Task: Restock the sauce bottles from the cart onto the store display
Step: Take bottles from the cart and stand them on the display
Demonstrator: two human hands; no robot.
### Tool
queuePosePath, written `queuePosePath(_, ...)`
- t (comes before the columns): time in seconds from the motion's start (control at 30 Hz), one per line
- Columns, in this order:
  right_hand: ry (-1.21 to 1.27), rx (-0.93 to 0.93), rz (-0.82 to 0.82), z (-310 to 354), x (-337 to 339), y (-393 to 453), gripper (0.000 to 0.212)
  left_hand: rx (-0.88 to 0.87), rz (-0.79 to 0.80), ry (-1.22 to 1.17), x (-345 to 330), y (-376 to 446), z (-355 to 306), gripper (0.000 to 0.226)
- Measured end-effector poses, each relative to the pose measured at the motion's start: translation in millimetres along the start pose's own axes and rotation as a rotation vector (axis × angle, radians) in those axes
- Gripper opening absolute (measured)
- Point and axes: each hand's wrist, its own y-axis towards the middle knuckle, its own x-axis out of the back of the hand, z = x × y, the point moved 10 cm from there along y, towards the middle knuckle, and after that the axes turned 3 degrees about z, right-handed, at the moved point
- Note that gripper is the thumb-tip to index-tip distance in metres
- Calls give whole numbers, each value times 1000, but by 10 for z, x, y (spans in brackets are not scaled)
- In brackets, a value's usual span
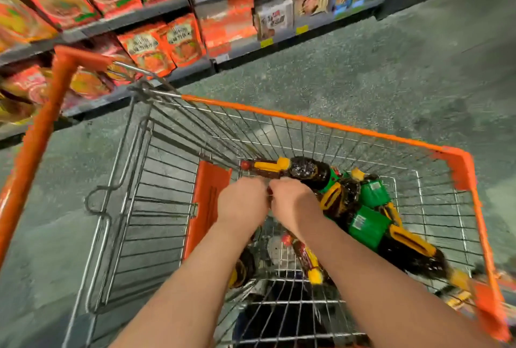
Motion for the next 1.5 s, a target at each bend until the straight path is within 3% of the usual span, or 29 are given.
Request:
queuePosePath(0.3, -39, 69, 11, -27, -588, 1202, 16, 127, 50, -79, -744, 812, 519, 31)
queuePosePath(0.5, -125, 122, 21, 80, -972, 1719, 28, 228, 89, -145, -1236, 1122, 820, 30)
queuePosePath(0.6, -261, 101, 36, 79, -1131, 1896, 47, 245, 102, -172, -1401, 1232, 932, 28)
queuePosePath(0.73, -397, 20, 70, -82, -1355, 2220, 30, 241, 99, -191, -1499, 1381, 983, 28)
queuePosePath(0.83, -338, -73, 97, -206, -1414, 2358, 31, 259, 106, -238, -1538, 1453, 1016, 24)
queuePosePath(0.97, -273, -111, 90, -287, -1457, 2358, 34, 272, 100, -273, -1550, 1463, 1042, 19)
queuePosePath(1.07, -265, -121, 102, -330, -1490, 2291, 48, 261, 109, -242, -1545, 1426, 1076, 25)
queuePosePath(1.3, -129, -82, 25, -166, -1346, 1957, 34, 283, 82, -208, -1228, 1248, 1174, 44)
queuePosePath(1.5, 83, -38, 24, -61, -933, 1362, 36, 292, 70, -166, -798, 964, 1084, 39)
